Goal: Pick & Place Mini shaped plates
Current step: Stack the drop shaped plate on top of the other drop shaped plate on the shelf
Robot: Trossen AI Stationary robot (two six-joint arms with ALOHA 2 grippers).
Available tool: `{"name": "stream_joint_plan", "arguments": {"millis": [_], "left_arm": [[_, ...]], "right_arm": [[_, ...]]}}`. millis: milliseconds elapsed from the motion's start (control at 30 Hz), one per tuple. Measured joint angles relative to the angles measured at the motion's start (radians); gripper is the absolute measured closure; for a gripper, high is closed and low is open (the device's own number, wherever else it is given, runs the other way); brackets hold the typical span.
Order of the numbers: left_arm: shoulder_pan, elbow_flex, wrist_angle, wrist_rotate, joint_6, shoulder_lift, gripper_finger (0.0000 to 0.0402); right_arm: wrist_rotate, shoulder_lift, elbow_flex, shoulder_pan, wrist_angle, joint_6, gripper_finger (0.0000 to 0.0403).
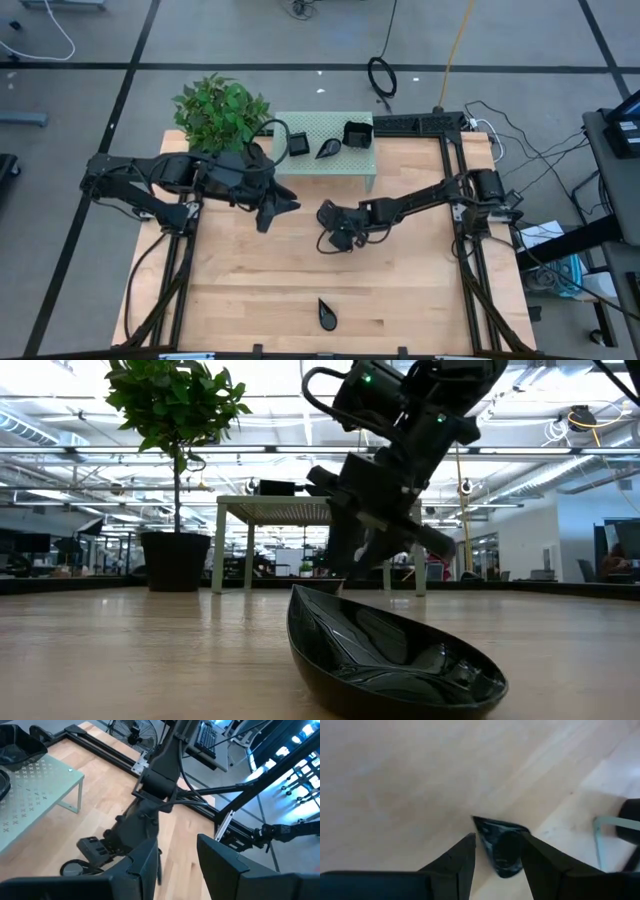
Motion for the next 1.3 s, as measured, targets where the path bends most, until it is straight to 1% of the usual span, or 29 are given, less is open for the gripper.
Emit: {"name": "stream_joint_plan", "arguments": {"millis": [133,300,400,533,600,667,867,933,1033,1067,1133,1300], "left_arm": [[0.000,0.000,0.000,0.000,-0.024,0.000,0.0261],[-0.001,0.000,0.000,0.000,-0.048,0.000,0.0261],[-0.001,0.000,0.000,0.000,-0.049,0.000,0.0261],[-0.001,0.000,0.000,0.000,-0.051,0.000,0.0261],[-0.001,0.000,0.000,0.000,-0.053,0.000,0.0261],[-0.001,0.000,0.000,0.000,-0.053,0.000,0.0261],[-0.001,0.000,0.000,0.000,-0.041,0.000,0.0261],[-0.001,0.000,0.000,0.000,-0.041,0.000,0.0261],[-0.001,0.000,0.000,0.000,-0.041,0.000,0.0261],[-0.001,0.000,0.000,0.000,-0.041,0.000,0.0261],[-0.001,0.000,0.000,0.000,-0.042,0.000,0.0261],[-0.001,0.000,0.000,0.000,-0.044,0.000,0.0261]], "right_arm": [[0.000,0.022,0.000,-0.025,0.061,-0.061,0.0259],[0.002,0.040,0.002,-0.031,0.059,-0.150,0.0259],[0.009,0.050,-0.001,-0.030,0.031,-0.150,0.0259],[0.007,0.049,0.000,-0.029,0.033,-0.111,0.0259],[0.006,0.045,-0.002,-0.022,0.043,-0.070,0.0259],[0.002,0.033,-0.001,-0.015,0.075,0.005,0.0259],[0.001,0.034,-0.001,-0.010,0.222,0.317,0.0259],[0.006,0.028,-0.001,-0.011,0.282,0.377,0.0259],[0.004,0.001,-0.001,-0.024,0.312,0.418,0.0259],[0.002,-0.008,0.000,-0.030,0.309,0.412,0.0259],[0.003,-0.031,0.000,-0.043,0.237,0.355,0.0259],[0.002,-0.038,-0.001,-0.071,0.028,0.121,0.0259]]}}
